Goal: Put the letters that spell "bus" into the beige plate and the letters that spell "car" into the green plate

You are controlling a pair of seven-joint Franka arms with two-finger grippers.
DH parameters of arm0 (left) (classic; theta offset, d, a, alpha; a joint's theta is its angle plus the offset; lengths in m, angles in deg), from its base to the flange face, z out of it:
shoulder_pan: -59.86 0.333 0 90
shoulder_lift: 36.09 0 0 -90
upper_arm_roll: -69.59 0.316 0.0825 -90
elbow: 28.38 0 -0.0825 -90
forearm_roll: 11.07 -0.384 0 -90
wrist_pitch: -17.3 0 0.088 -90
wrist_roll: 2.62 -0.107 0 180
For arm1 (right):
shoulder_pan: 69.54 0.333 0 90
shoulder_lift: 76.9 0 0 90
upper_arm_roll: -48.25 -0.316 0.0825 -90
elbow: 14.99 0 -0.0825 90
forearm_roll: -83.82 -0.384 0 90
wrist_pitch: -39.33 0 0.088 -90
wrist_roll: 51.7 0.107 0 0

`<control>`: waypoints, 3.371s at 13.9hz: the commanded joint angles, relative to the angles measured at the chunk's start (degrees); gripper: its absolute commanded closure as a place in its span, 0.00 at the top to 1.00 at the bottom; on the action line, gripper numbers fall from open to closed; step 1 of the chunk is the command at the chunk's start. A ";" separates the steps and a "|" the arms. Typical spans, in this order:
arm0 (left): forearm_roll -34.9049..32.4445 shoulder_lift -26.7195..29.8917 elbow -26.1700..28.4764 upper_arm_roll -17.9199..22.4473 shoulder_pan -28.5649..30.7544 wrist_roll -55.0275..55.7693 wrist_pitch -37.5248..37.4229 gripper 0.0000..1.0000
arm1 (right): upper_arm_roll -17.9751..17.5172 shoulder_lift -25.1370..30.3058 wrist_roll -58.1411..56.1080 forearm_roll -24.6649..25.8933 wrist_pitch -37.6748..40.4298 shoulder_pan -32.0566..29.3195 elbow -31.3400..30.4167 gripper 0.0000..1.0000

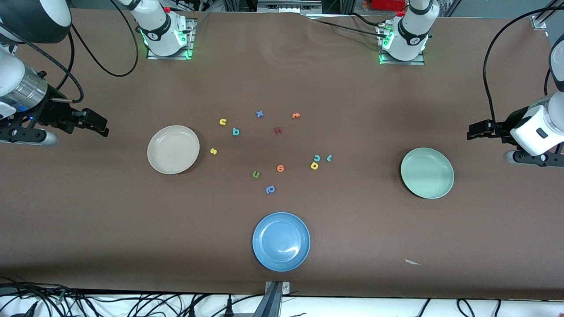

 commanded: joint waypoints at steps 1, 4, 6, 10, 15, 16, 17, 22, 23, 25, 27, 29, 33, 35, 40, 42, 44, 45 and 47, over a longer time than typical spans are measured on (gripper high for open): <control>-0.57 0.52 0.21 0.16 0.18 -2.17 -0.90 1.00 | -0.73 1.08 -1.10 -0.19 0.48 -0.83 -0.66 1.00; -0.57 0.52 0.30 0.16 -0.08 -2.18 -0.99 1.00 | -0.73 1.08 -1.10 -0.19 0.48 -0.83 -0.66 1.00; -0.66 0.52 -0.05 0.16 0.27 -2.35 -0.99 1.00 | -0.73 1.08 -1.10 -0.19 0.48 -0.83 -0.66 1.00; -0.66 -0.09 0.13 0.24 0.36 -3.41 -0.90 1.00 | -0.73 1.08 -1.10 -0.19 0.57 -0.83 -0.66 1.00; -0.66 -0.45 0.13 0.16 0.27 -3.32 -0.90 1.00 | -0.73 1.08 -1.10 -0.36 0.66 -0.83 -0.66 1.00; -0.57 -0.45 0.13 0.16 0.18 -3.32 -0.90 1.00 | -0.73 1.08 -1.10 -0.36 0.66 -0.83 -0.66 1.00; -0.57 -0.45 0.13 0.24 0.01 -3.32 -0.90 1.00 | -0.73 1.08 -1.10 -0.36 0.66 -0.83 -0.66 1.00; -0.57 -1.41 -0.31 0.16 -0.26 -3.32 -0.81 1.00 | -0.73 1.16 -1.10 -0.36 0.74 -0.83 -0.66 1.00; -0.66 -1.41 -0.40 0.16 -0.35 -3.32 -0.81 1.00 | -0.82 1.16 -1.10 -0.36 0.83 -0.83 -0.66 1.00; -0.66 -1.41 -0.58 0.16 -0.26 -3.23 -0.81 1.00 | -0.82 1.16 -1.10 -0.36 0.92 -0.83 -0.66 1.00; -0.66 -1.33 -0.49 0.16 -0.26 -3.06 -0.90 1.00 | -0.82 1.16 -1.10 -0.36 0.92 -0.83 -0.66 1.00; -0.66 -1.06 -0.40 -0.02 -0.43 -2.62 -1.07 1.00 | -1.25 1.16 -1.02 -0.36 0.92 -0.83 -0.74 1.00; -0.66 -1.33 -0.40 -0.63 -0.70 -2.35 -0.99 1.00 | -1.43 1.16 -1.02 -0.45 0.92 -0.83 -0.66 1.00; -0.66 -1.59 -0.40 -0.55 -0.44 -2.44 -0.90 1.00 | -1.43 1.25 -1.10 -0.45 1.01 -0.83 -0.74 1.00; -0.66 -1.59 -0.22 -0.55 -0.26 -2.53 -0.90 1.00 | -1.52 1.16 -1.10 -0.27 1.71 -0.83 -0.74 1.00; -0.66 -1.59 -0.40 -0.46 0.09 -3.05 -0.90 1.00 | -1.52 0.90 -0.93 -0.36 1.53 -0.83 -0.65 1.00; -0.66 -1.59 -0.49 -0.46 0.79 -3.23 -0.72 1.00 | -1.52 0.90 -0.93 -0.54 1.45 -0.83 -0.66 1.00; -0.66 -1.59 -0.40 -0.46 0.88 -3.40 -0.72 1.00 | -1.52 0.90 -0.67 -0.45 1.53 -0.83 -0.66 1.00; -0.66 -1.59 -0.14 -0.46 0.97 -3.41 -0.81 1.00 | -1.44 0.99 -0.49 -0.45 1.53 -0.83 -0.74 1.00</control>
